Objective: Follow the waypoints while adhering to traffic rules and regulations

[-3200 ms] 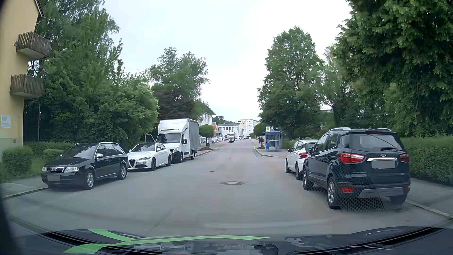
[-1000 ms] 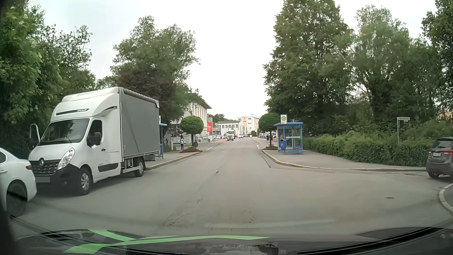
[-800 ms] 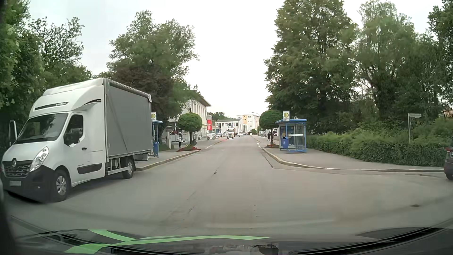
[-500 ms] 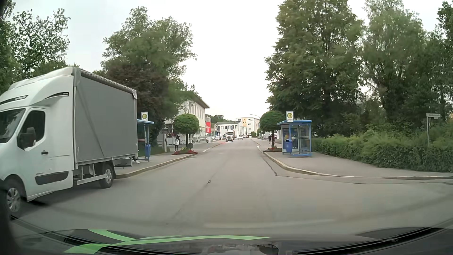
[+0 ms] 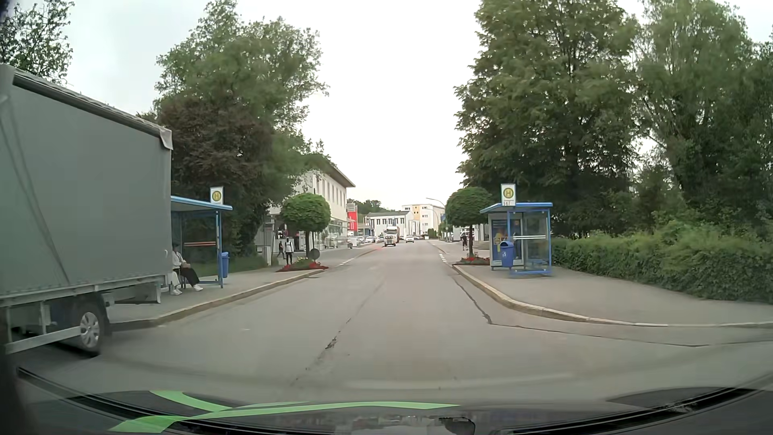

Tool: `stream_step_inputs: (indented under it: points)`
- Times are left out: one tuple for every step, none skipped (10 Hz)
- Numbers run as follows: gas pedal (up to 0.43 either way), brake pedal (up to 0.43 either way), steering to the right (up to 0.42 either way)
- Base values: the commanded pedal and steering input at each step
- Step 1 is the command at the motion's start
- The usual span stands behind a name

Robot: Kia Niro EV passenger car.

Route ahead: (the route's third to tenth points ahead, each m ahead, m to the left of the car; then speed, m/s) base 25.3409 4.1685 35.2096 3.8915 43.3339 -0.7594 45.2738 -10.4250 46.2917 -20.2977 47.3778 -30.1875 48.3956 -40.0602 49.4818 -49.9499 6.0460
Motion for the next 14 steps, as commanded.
stream_step_inputs:
  points:
    - [0.039, 0.0, 0.0]
    - [0.039, 0.0, 0.0]
    - [0.039, 0.0, -0.001]
    - [0.039, 0.0, -0.002]
    - [0.039, 0.0, -0.002]
    - [0.039, 0.0, -0.002]
    - [0.039, 0.0, -0.002]
    - [0.039, 0.0, -0.003]
    - [0.039, 0.0, -0.003]
    - [0.039, 0.0, -0.003]
    - [0.039, 0.0, -0.003]
    - [0.039, 0.0, -0.003]
    - [0.039, 0.0, -0.003]
    - [0.039, 0.0, -0.004]
